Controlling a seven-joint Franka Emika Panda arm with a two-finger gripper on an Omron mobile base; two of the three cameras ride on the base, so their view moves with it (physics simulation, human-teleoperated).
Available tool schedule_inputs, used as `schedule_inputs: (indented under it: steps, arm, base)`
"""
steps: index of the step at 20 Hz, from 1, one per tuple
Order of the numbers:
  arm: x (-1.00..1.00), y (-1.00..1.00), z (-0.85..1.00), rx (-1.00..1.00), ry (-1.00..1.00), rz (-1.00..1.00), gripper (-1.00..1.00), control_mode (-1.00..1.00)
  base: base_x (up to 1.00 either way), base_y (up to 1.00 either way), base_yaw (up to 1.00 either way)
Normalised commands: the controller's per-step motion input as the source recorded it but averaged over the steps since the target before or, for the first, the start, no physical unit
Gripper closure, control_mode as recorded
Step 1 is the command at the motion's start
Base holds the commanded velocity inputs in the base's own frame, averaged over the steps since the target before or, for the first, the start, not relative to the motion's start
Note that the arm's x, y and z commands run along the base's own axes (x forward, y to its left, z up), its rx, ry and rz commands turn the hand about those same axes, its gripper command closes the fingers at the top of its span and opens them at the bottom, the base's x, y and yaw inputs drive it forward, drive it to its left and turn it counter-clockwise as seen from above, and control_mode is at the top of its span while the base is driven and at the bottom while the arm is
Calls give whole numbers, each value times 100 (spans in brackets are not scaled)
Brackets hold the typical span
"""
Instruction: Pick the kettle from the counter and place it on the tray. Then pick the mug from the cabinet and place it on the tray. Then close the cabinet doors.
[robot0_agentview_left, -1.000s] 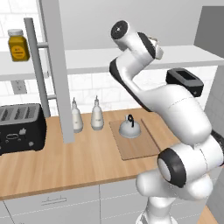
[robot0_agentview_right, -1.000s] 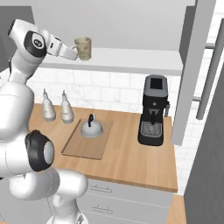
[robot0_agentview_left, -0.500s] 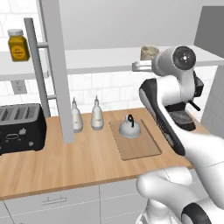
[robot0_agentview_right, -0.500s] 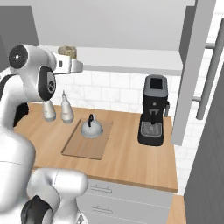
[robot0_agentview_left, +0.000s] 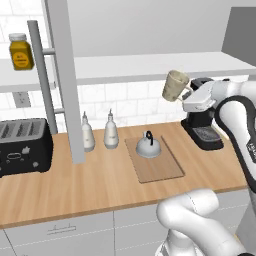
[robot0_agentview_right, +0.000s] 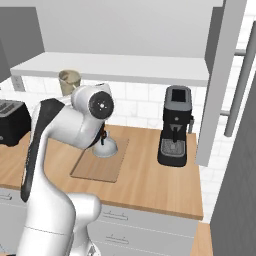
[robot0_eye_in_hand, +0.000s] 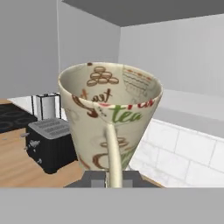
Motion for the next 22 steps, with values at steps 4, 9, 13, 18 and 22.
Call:
schedule_inputs:
  steps: [4, 9, 13, 18, 22]
  arm:
    - [-3, 0, -11, -2, 3, 4, 100, -100]
    - [0, 0, -22, -1, 4, 0, 100, -100]
    - [0, 0, -40, 0, 3, 0, 100, -100]
    - [0, 0, -55, 0, 0, 0, 100, -100]
    - [0, 0, -73, 0, 0, 0, 100, -100]
  base:
    - [0, 0, 0]
    - [0, 0, 0]
    - [0, 0, 0]
    - [0, 0, 0]
    - [0, 0, 0]
